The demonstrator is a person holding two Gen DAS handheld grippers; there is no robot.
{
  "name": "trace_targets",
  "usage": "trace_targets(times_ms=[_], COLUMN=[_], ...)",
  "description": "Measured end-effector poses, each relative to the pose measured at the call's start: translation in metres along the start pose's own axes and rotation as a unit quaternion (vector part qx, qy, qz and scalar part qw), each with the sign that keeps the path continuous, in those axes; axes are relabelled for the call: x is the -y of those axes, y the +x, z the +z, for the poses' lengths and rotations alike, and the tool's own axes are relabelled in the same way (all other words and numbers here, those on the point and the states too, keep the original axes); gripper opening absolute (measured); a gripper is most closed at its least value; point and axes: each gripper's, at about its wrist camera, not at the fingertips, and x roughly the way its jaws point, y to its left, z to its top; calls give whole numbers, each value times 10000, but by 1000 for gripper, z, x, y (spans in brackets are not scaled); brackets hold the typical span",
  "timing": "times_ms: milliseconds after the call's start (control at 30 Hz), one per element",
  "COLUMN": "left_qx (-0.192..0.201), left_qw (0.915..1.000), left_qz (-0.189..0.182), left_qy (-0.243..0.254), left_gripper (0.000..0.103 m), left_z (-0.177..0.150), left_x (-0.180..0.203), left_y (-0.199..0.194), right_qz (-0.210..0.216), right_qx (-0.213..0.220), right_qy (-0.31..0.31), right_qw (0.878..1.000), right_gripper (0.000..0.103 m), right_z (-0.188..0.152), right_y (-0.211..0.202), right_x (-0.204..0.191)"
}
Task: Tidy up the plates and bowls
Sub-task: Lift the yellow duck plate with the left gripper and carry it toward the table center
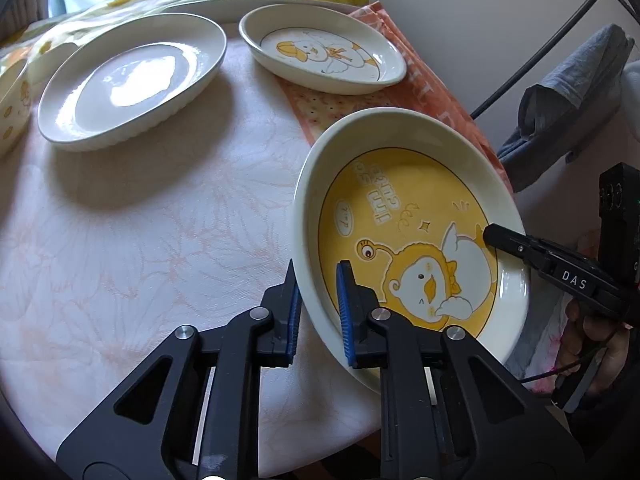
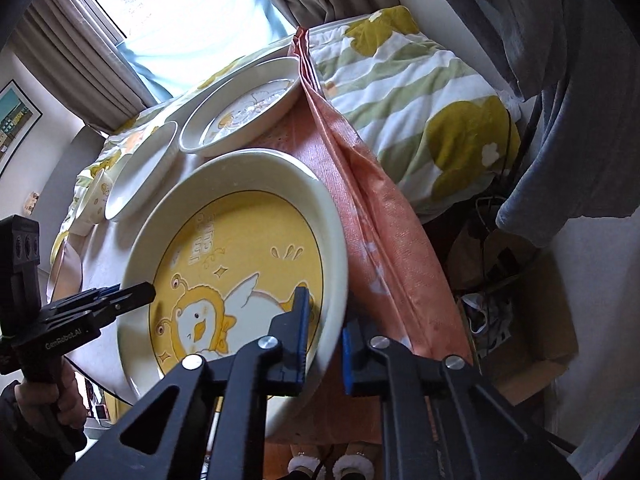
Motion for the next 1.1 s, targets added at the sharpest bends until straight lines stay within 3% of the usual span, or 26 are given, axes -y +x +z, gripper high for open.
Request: trace_targets(times_ms=[633,1100], left_qx=[260,1168], left_qw=[9995,9889], left_qz=[102,543], left_qy=[-118,-746], left_gripper=[14,14], left_z=[0,-14], left_x=[-4,-43], left_y=[-19,-139], right_qz=[-123,347], right_qx=[39,299], right_qy=[-259,-1113], right_qw=[9996,9927], right_gripper=[13,14], right_z=[8,32], right_y=[-3,-40], right_x=[-14,-105])
